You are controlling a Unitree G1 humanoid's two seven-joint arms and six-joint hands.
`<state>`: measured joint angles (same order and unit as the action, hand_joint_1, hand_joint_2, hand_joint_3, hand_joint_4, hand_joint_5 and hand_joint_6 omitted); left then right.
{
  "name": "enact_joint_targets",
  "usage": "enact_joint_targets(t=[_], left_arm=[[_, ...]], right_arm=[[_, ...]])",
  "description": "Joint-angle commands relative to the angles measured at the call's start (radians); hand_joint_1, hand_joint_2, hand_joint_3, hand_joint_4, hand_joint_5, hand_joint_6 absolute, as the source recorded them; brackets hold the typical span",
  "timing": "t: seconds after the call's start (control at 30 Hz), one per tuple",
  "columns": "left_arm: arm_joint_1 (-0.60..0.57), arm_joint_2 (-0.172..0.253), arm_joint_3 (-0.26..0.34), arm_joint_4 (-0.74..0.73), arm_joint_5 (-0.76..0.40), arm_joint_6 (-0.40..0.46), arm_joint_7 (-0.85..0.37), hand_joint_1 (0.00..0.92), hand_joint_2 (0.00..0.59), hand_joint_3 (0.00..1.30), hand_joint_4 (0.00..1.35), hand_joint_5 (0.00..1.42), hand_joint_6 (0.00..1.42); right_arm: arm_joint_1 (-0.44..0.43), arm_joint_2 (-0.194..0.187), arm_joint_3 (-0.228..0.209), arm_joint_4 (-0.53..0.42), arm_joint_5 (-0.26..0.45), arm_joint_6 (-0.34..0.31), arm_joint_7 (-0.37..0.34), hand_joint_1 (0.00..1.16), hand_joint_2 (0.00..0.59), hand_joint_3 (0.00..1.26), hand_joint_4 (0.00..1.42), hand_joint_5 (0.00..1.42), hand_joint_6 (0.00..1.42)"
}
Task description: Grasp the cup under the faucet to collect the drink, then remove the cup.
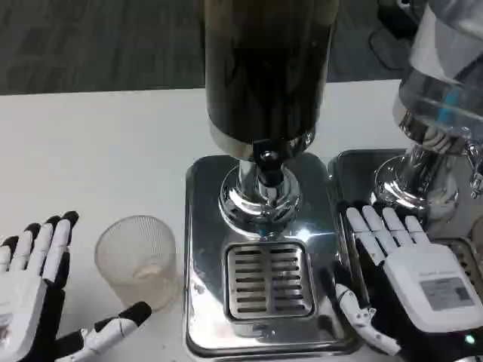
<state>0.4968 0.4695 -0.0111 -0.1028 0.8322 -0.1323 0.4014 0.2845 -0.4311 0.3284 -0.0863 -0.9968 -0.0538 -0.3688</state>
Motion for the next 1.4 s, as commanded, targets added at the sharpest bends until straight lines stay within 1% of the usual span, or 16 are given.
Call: enact_joint_targets(t=[0.03,0.13,0.17,0.43,0.47,0.57,0.67,0.77,0.87,0.97,1.0,1.1,1.2,1.3,1.33,1.4], left_arm=[[-0.011,-0.001,-0.002,0.018,-0.009,0.006,-0.009,0.0,0.025,0.0,0.0,0.0,0.0],[-0.014,-0.005,-0.005,0.022,-0.014,0.002,-0.008,0.0,0.021,0.0,0.0,0.0,0.0],[-0.014,-0.007,-0.006,0.022,-0.015,0.002,-0.007,0.0,0.02,0.0,0.0,0.0,0.0],[-0.015,-0.013,-0.009,0.027,-0.027,-0.007,-0.008,0.0,0.013,0.0,0.0,0.0,0.0],[-0.018,-0.014,-0.009,0.033,-0.041,-0.021,-0.003,0.0,0.013,0.0,0.0,0.0,0.0],[-0.024,-0.022,-0.001,0.074,-0.091,-0.115,0.067,0.0,0.011,0.0,0.0,0.0,0.0],[-0.035,-0.033,0.002,0.116,-0.132,-0.204,0.115,0.0,0.011,0.0,0.0,0.04,0.0],[-0.042,-0.041,0.005,0.136,-0.15,-0.231,0.121,0.0,0.01,0.0,0.0,0.05,0.0],[-0.038,-0.042,0.013,0.141,-0.156,-0.25,0.126,0.0,0.008,0.0,0.0,0.06,0.0],[-0.036,-0.031,0.023,0.159,-0.174,-0.278,0.122,0.0,0.006,0.0,0.0,0.06,0.0],[-0.035,-0.034,0.037,0.171,-0.19,-0.308,0.142,0.0,0.012,0.0,0.0,0.07,0.0],[-0.04,-0.051,0.084,0.207,-0.218,-0.397,0.228,0.0,0.042,0.11,0.07,0.19,0.04],[-0.055,-0.037,0.105,0.256,-0.234,-0.443,0.231,0.0,0.044,0.16,0.11,0.22,0.06],[-0.072,-0.039,0.118,0.325,-0.268,-0.511,0.243,0.0,0.045,0.27,0.28,0.26,0.07],[-0.077,-0.039,0.124,0.346,-0.271,-0.531,0.25,0.0,0.045,0.3,0.3,0.28,0.07],[-0.09,-0.037,0.124,0.378,-0.275,-0.556,0.241,0.0,0.039,0.26,0.17,0.25,0.05]], right_arm=[[-0.009,0.015,0.012,-0.014,-0.008,0.014,0.019,0.12,0.53,0.0,0.0,0.0,0.0],[-0.007,0.017,0.008,-0.016,-0.005,0.021,0.023,0.15,0.519,0.0,0.0,0.0,0.0],[-0.006,0.017,0.006,-0.017,-0.005,0.023,0.024,0.16,0.532,0.0,0.0,0.0,0.0],[-0.007,0.017,0.002,-0.021,0.002,0.029,0.046,0.19,0.548,0.0,0.0,0.0,0.0],[-0.006,0.017,0.001,-0.021,0.003,0.029,0.047,0.19,0.548,0.0,0.0,0.0,0.0],[-0.005,0.014,-0.001,-0.025,0.01,0.023,0.053,0.22,0.538,0.0,0.0,0.0,0.0],[-0.013,0.003,-0.002,-0.024,0.011,0.013,0.064,0.22,0.539,0.0,0.0,0.0,0.0],[-0.026,0.005,-0.007,-0.019,0.021,0.014,0.076,0.23,0.54,0.0,0.0,0.0,0.0],[-0.042,0.002,0.0,-0.014,0.018,0.01,0.087,0.23,0.54,0.0,0.0,0.0,0.0],[-0.043,0.015,0.006,-0.012,0.012,0.025,0.084,0.23,0.54,0.0,0.0,0.0,0.0],[-0.039,0.02,0.01,-0.014,0.008,0.027,0.077,0.23,0.54,0.0,0.0,0.0,0.0],[-0.033,0.035,0.017,-0.014,-0.004,0.035,0.069,0.24,0.54,0.0,0.0,0.0,0.0],[-0.041,0.058,0.028,0.0,-0.01,0.05,0.068,0.24,0.54,0.0,0.0,0.0,0.0],[-0.043,0.076,0.041,0.003,-0.02,0.066,0.063,0.24,0.54,0.0,0.0,0.0,0.0],[-0.041,0.081,0.043,-0.002,-0.024,0.072,0.062,0.24,0.54,0.01,0.0,0.0,0.0],[-0.038,0.081,0.044,-0.009,-0.03,0.078,0.067,0.24,0.54,0.02,0.0,0.0,0.0]])
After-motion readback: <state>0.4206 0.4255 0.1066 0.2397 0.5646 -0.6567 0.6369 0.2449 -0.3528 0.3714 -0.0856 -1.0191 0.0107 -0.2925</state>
